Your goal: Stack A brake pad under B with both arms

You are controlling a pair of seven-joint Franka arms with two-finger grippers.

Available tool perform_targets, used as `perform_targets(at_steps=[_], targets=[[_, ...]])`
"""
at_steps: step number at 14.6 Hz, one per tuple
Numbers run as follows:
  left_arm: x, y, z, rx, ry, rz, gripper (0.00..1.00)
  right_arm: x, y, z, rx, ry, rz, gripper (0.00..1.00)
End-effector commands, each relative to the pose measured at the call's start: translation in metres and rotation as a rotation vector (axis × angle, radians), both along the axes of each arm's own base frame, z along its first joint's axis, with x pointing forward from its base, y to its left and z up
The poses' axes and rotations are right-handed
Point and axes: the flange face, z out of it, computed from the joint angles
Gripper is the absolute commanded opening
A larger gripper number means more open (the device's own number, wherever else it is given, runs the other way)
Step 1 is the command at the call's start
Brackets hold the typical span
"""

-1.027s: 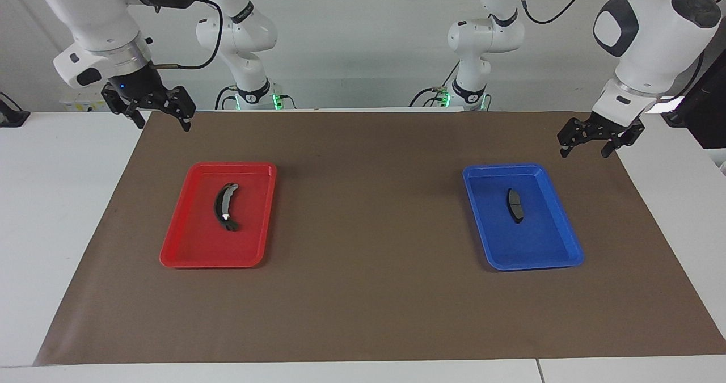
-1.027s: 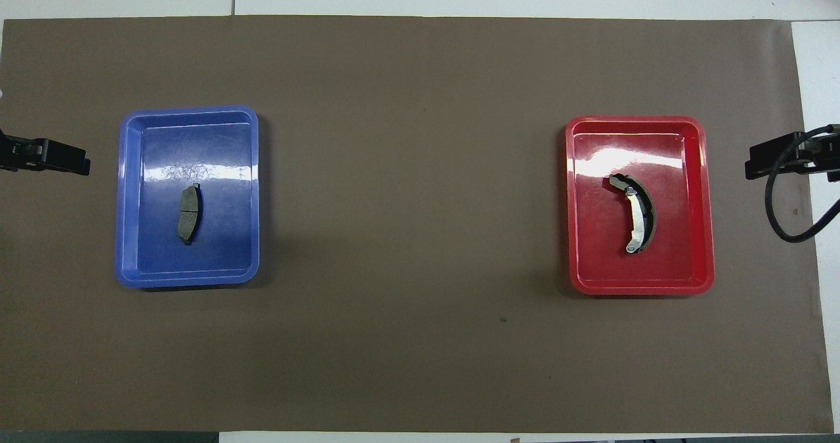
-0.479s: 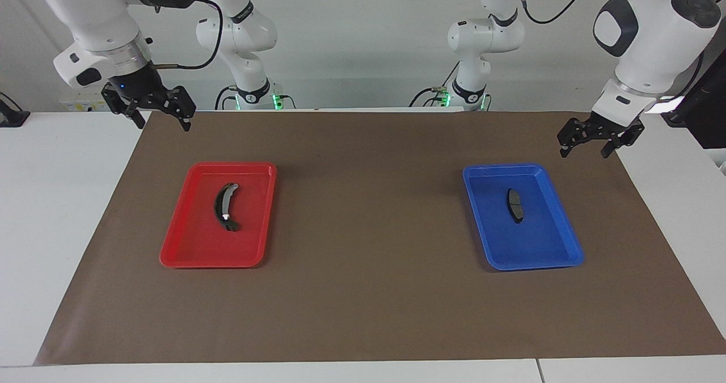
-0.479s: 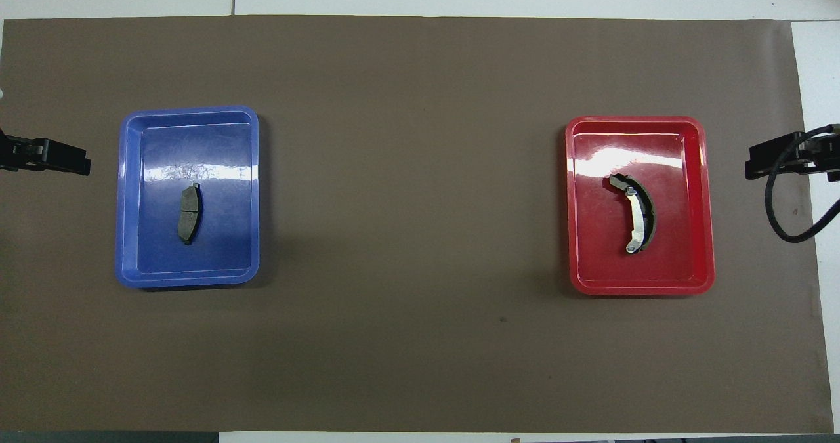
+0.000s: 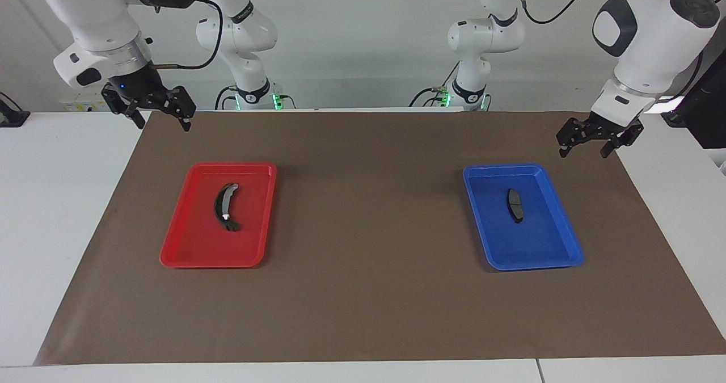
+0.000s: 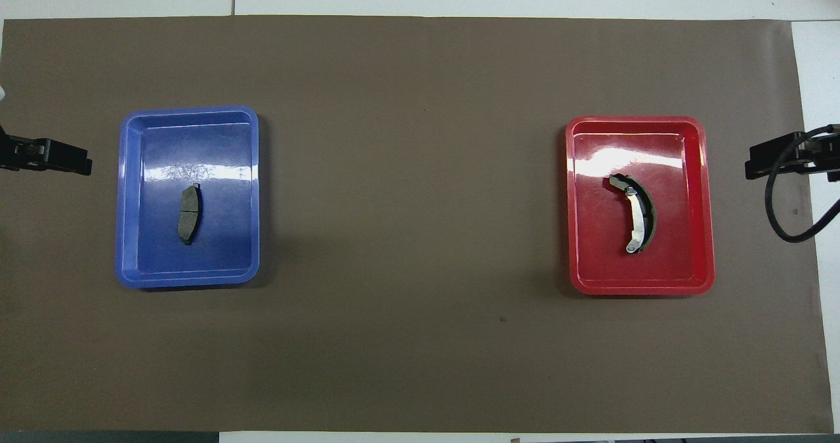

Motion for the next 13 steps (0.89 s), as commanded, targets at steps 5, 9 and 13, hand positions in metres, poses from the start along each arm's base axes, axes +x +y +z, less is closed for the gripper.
perform_targets(at_steps=[5, 9, 13], targets=[[-0.009, -0.014, -0.011, 0.015, -0.022, -0.028, 0.99, -0.001, -0.004, 0.0, -0.005, -0.011, 0.021, 1.0], [-0.01, -0.031, -0.056, 0.013, -0.035, -0.062, 0.99, -0.001, -0.005, 0.001, -0.005, -0.011, 0.019, 1.0], [-0.015, -0.032, -0.129, 0.008, -0.067, -0.07, 0.98, 0.0, -0.004, 0.0, 0.004, -0.01, 0.021, 1.0]])
